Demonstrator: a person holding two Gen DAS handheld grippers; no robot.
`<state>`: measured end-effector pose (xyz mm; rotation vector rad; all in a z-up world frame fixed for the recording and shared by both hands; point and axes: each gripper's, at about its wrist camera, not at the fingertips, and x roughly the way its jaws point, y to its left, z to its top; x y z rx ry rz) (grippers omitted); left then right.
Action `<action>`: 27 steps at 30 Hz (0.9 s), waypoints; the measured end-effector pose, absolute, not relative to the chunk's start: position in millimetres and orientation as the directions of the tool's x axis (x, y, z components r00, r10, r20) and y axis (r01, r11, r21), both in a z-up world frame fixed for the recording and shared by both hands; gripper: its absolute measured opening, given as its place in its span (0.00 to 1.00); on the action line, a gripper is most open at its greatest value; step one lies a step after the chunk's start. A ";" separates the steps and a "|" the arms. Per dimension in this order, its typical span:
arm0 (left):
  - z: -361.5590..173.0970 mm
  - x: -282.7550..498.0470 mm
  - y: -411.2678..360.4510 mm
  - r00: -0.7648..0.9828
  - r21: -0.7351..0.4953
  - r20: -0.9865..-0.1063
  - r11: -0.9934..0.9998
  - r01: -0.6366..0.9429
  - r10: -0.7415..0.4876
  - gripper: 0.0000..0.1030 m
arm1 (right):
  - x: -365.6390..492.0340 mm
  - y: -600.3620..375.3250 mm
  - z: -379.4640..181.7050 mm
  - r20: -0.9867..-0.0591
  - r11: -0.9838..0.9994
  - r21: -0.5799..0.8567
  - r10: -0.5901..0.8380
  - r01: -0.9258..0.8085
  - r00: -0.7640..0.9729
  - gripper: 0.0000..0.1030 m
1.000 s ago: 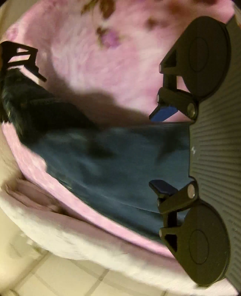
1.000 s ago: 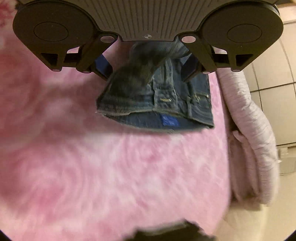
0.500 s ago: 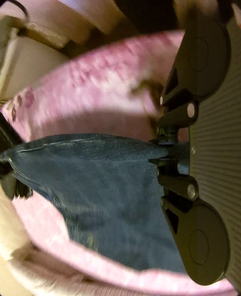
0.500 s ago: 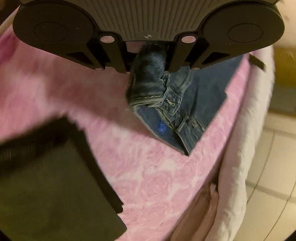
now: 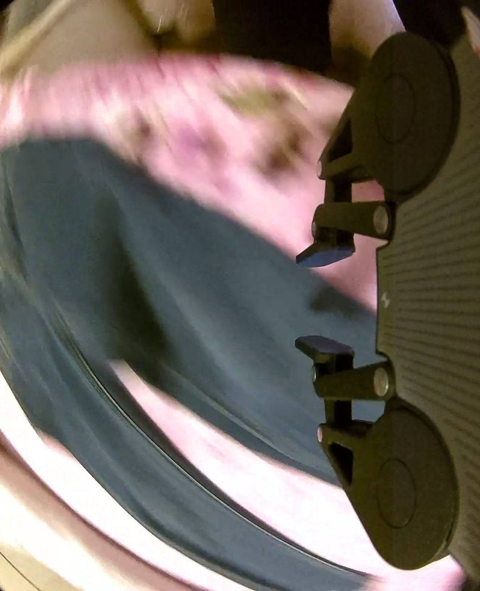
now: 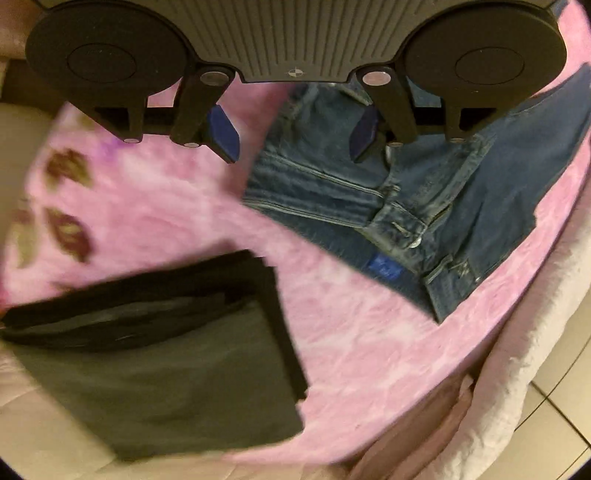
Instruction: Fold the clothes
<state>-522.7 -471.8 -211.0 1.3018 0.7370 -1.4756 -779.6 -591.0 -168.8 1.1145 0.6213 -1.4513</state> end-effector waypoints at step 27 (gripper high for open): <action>-202.8 -158.8 -349.2 -0.110 -0.170 -0.945 0.175 0.970 -0.308 0.08 | -422.3 -465.9 -187.3 -0.934 0.127 0.203 -0.274 0.971 0.231 0.66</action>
